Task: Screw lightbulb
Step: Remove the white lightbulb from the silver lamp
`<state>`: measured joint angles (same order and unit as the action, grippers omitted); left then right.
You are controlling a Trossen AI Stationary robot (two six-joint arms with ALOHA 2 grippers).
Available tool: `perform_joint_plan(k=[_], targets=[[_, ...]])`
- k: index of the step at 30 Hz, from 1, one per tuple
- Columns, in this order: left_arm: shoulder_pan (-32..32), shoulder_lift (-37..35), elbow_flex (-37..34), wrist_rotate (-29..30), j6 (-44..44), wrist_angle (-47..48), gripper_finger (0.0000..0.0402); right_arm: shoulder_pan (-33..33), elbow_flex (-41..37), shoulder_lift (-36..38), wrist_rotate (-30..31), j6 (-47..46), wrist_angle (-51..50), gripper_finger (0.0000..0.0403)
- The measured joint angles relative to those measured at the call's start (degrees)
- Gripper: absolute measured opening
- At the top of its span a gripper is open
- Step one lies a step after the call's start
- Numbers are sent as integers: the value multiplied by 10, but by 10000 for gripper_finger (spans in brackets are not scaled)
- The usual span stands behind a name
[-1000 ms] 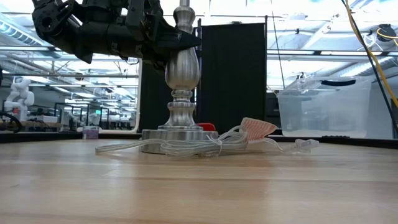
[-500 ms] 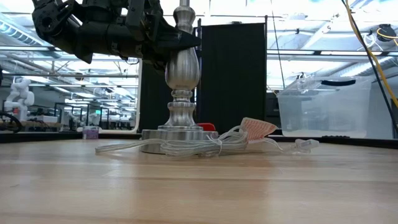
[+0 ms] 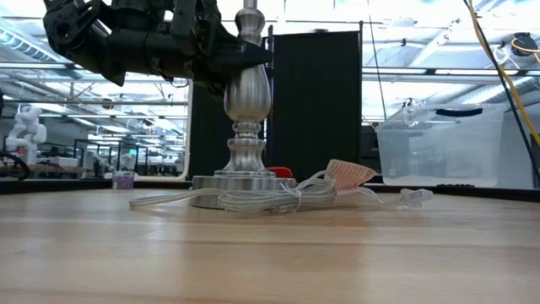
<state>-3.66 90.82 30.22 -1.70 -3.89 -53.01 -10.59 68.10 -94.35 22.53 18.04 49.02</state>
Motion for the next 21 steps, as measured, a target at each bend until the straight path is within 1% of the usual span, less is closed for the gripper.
perform_joint_plan(k=[3,9,15,17,21], targets=[[0,0,0,0,0,0,190,0,15,-1,1,9,-17,305],[0,0,0,0,5,0,190,3,52,-1,1,-11,-96,267],[0,0,0,0,9,0,190,4,52,-1,-4,-11,-107,215],[-1,0,0,-1,11,0,190,5,52,-1,-14,-13,-114,199],[0,0,0,-12,13,0,190,5,52,0,-20,-8,-129,180]])
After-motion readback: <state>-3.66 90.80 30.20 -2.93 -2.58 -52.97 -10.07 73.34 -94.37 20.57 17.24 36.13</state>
